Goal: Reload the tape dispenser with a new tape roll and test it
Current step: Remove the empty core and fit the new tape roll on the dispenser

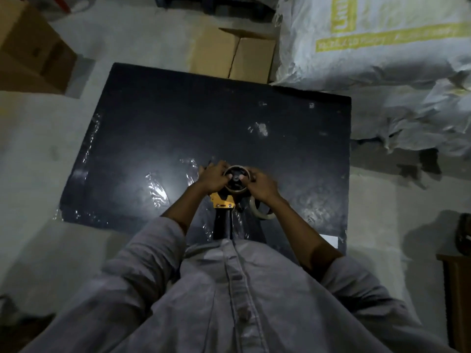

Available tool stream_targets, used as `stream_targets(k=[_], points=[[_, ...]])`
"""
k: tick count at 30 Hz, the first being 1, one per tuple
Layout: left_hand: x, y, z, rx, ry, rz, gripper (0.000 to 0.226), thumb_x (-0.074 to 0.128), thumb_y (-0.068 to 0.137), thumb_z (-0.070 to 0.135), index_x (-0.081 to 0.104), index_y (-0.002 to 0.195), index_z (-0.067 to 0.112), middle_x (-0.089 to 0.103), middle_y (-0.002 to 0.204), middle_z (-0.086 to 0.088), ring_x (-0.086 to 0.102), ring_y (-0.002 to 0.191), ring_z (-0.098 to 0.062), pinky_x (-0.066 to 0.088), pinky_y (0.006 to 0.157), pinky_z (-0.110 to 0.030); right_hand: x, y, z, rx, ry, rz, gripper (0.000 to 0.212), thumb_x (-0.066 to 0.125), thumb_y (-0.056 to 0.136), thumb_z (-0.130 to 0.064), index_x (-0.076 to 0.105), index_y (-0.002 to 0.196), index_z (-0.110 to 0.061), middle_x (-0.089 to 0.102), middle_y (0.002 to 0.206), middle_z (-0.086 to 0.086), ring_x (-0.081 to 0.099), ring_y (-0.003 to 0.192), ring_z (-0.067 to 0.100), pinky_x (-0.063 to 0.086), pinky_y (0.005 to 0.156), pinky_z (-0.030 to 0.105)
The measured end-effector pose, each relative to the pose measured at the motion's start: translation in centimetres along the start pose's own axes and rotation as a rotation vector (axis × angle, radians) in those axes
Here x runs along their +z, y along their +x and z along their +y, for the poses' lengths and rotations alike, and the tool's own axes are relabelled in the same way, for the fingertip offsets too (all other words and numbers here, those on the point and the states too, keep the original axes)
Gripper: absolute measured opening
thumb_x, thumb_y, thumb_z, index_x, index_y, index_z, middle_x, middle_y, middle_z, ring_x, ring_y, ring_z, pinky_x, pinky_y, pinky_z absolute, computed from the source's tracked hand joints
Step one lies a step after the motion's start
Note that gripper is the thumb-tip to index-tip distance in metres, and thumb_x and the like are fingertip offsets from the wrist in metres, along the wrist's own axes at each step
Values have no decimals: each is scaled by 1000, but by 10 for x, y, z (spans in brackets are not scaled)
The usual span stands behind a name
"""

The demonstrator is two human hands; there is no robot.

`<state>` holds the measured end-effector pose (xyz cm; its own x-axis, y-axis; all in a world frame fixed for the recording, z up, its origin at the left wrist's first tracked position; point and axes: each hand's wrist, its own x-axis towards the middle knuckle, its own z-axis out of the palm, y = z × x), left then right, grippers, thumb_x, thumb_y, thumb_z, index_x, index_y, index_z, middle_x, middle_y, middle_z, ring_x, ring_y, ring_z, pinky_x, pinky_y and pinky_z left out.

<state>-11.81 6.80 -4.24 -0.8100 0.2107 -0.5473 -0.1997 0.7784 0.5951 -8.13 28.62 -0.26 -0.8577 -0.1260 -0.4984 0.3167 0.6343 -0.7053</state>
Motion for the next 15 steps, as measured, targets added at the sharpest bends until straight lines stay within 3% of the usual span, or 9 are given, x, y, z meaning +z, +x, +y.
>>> stream_targets(k=[3,5,8,10,15], points=[[5,3,-5,0,50,36,76,40,80,70,71,135,27,73,140,-8,63,135,-39,43,117,-65,11,26,35,-21,99,9,72,66,84,-78,80,137,-32,86,121,-5,81,115,20,64,105,52],[2,-1,-6,6,0,25,70,46,85,70,73,135,28,76,137,-5,66,133,-34,42,119,-65,10,28,32,-22,103,24,73,71,80,-78,82,134,-32,88,115,-6,82,111,17,65,103,49],[-4,-15,5,36,-14,38,58,57,88,64,77,128,27,82,110,4,75,113,-23,46,116,-62,-5,3,-6,4,56,42,58,91,88,-56,83,137,-25,88,120,0,81,112,16,65,101,41],[-3,-22,17,29,16,73,44,68,92,53,79,125,25,83,105,4,75,111,-23,43,117,-56,-7,0,-10,30,32,77,47,95,92,-37,84,135,-19,87,120,5,80,110,16,62,93,32],[5,-25,28,-32,-42,147,38,77,82,45,81,113,22,82,102,-1,76,105,-26,54,107,-57,-7,2,-13,133,35,136,47,102,84,-35,88,125,-19,88,114,6,82,102,17,66,89,33]])
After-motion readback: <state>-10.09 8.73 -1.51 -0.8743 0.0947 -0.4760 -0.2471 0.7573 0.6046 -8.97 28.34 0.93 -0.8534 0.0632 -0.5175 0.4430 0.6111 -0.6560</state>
